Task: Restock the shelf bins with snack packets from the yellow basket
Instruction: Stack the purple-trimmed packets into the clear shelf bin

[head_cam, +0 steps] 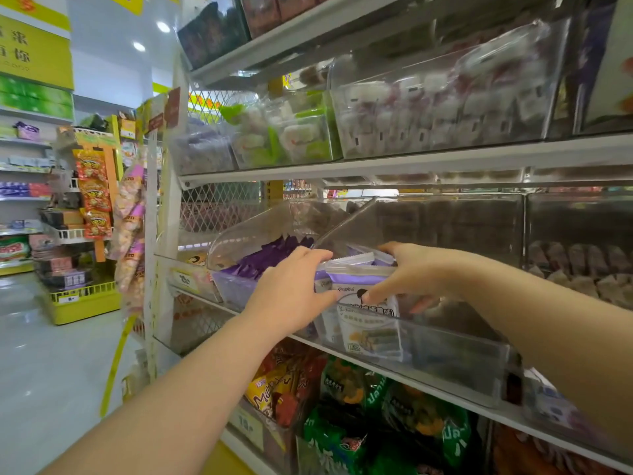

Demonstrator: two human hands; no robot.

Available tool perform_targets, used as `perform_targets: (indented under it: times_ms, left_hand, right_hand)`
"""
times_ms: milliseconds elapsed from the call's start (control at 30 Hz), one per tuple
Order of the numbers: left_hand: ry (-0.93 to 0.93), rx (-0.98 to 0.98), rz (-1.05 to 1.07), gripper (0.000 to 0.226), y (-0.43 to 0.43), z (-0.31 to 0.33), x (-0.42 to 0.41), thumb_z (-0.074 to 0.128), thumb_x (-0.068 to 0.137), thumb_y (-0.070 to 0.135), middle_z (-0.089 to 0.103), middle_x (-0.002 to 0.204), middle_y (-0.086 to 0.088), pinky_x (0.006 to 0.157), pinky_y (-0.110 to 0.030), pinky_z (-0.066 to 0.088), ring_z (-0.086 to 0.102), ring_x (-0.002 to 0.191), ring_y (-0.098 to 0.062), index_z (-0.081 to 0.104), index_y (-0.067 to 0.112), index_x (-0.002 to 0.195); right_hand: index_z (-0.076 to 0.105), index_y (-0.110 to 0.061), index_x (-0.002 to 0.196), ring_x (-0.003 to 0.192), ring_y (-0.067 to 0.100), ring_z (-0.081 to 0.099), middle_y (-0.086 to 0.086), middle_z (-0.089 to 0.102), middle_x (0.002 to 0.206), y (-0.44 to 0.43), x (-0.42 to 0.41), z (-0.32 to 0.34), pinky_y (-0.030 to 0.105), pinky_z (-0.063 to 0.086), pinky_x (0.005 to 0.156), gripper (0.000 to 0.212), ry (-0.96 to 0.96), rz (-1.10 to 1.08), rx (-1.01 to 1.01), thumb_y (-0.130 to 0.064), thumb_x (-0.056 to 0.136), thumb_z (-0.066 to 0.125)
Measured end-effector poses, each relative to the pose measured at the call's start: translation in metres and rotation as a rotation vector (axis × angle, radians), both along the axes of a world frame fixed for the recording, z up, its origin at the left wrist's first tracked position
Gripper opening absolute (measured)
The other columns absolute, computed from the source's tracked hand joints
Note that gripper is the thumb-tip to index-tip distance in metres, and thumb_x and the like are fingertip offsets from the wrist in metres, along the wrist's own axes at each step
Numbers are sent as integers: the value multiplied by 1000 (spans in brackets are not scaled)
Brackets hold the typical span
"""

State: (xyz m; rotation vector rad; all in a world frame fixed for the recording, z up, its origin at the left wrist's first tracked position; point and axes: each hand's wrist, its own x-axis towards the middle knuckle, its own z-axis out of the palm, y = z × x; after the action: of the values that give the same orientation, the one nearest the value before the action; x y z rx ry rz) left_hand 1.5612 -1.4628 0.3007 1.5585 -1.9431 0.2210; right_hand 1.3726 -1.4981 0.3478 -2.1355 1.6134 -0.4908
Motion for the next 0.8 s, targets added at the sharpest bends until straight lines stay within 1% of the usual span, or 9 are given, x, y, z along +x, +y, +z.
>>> perform_targets:
  times_ms: [67, 233, 333, 400, 500, 533, 600, 667, 800]
  left_hand:
    - [16, 56, -45, 66, -2, 5, -2, 66, 84, 45, 45, 139, 8, 97, -38, 44, 51, 117, -14, 38, 32, 142]
    - [28, 113, -193, 63, -7, 13, -7, 69, 85, 28, 43, 137, 8, 89, -22, 37, 48, 114, -9, 40, 32, 141]
    - [10, 91, -264, 56, -12, 16, -14, 67, 85, 13, 40, 134, 10, 81, -15, 35, 46, 96, -2, 46, 31, 133]
    - [-9, 78, -279, 56, -15, 17, -16, 62, 85, 5, 38, 134, 11, 76, -17, 39, 46, 85, -2, 45, 30, 132]
    - [-57, 49, -251, 60, -19, 13, -13, 54, 88, 1, 32, 137, 12, 79, -24, 44, 49, 81, -1, 39, 30, 138]
    - [-76, 31, -237, 62, -20, 10, -12, 52, 89, 1, 31, 139, 12, 82, -25, 43, 50, 85, -3, 37, 30, 141]
    - [-155, -56, -169, 64, -22, 5, -8, 52, 90, 4, 33, 143, 13, 99, -29, 36, 47, 113, -13, 33, 33, 143]
    - [-218, -151, -101, 61, -23, 2, -2, 54, 91, 11, 35, 145, 15, 115, -35, 20, 28, 137, -14, 33, 36, 143]
    - [-202, -155, -127, 49, -15, 1, 10, 56, 92, 20, 40, 142, 20, 118, -37, 10, 28, 137, -6, 42, 39, 136]
  right_hand:
    - [36, -30, 138, 88, 16, 65, -3, 58, 108, 4, -2, 6, 28, 59, 60, 84, 98, 35, 18, -33, 69, 84]
    - [34, -28, 136, 79, 21, 73, 14, 68, 103, 9, -13, 15, 37, 61, 71, 76, 99, 112, 126, -10, 76, 78]
    - [36, -27, 134, 80, 22, 73, 13, 66, 105, 9, -15, 12, 37, 61, 70, 75, 31, 131, 123, -5, 75, 78]
    - [38, -25, 131, 79, 21, 73, 12, 65, 105, 6, -11, 8, 35, 61, 68, 73, -2, 128, 106, -8, 74, 79]
    - [40, -21, 127, 76, 21, 73, 10, 64, 103, -1, 0, 1, 34, 61, 65, 66, -69, 103, 71, -11, 74, 78]
    - [40, -21, 127, 76, 21, 73, 9, 64, 103, -4, 5, -2, 35, 61, 66, 65, -82, 91, 53, -14, 74, 78]
    - [38, -23, 128, 75, 21, 73, 8, 62, 105, -9, 13, -7, 37, 61, 67, 68, -124, 73, 24, -17, 74, 79]
    - [36, -25, 132, 76, 20, 73, 5, 61, 105, -11, 19, -10, 37, 61, 66, 72, -148, 65, -1, -23, 75, 79]
    - [21, -34, 146, 87, 16, 65, -4, 52, 114, -5, 15, -2, 31, 61, 64, 99, -61, 79, 46, -41, 69, 82]
